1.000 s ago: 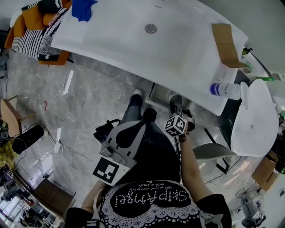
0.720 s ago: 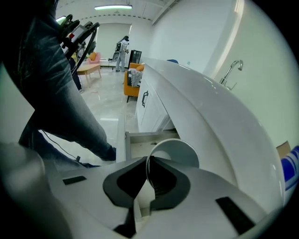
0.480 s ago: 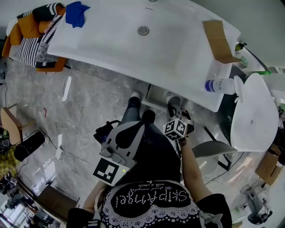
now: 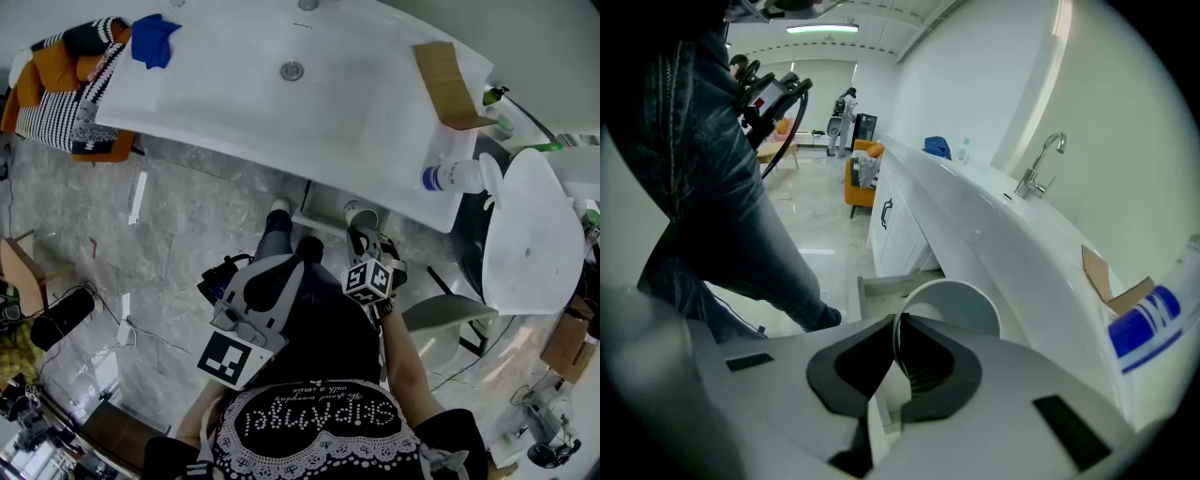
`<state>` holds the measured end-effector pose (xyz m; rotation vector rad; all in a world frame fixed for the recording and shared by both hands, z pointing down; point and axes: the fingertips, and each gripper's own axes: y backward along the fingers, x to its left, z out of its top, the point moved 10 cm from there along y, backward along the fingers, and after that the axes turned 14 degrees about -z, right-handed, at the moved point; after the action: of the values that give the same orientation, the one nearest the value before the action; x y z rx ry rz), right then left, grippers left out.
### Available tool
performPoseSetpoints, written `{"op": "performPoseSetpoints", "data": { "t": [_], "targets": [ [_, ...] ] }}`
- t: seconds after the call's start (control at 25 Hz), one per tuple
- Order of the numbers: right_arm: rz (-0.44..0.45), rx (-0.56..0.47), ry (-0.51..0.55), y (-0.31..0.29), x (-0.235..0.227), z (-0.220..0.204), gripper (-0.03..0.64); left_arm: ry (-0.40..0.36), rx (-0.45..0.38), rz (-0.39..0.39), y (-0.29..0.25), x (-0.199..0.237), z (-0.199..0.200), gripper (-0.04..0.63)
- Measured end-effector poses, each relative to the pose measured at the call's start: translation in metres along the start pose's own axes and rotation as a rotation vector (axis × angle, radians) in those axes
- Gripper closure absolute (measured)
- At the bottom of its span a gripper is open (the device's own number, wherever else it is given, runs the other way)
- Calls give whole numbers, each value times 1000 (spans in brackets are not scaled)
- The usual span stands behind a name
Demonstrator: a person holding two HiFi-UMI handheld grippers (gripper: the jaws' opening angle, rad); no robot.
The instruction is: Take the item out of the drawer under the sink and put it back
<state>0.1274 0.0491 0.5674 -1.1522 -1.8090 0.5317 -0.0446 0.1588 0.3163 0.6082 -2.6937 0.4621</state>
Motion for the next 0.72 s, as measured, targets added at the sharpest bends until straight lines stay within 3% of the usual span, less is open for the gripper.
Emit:
{"op": "performPoseSetpoints", "data": {
  "t": [0.4, 0.72],
  "targets": [
    [-19, -38, -157, 21, -5, 15, 591, -12, -23, -37, -2, 0, 2, 591],
    [-106, -109, -233, 56, -25, 32, 591, -56, -43, -77, -7, -2, 6, 591]
  ]
}}
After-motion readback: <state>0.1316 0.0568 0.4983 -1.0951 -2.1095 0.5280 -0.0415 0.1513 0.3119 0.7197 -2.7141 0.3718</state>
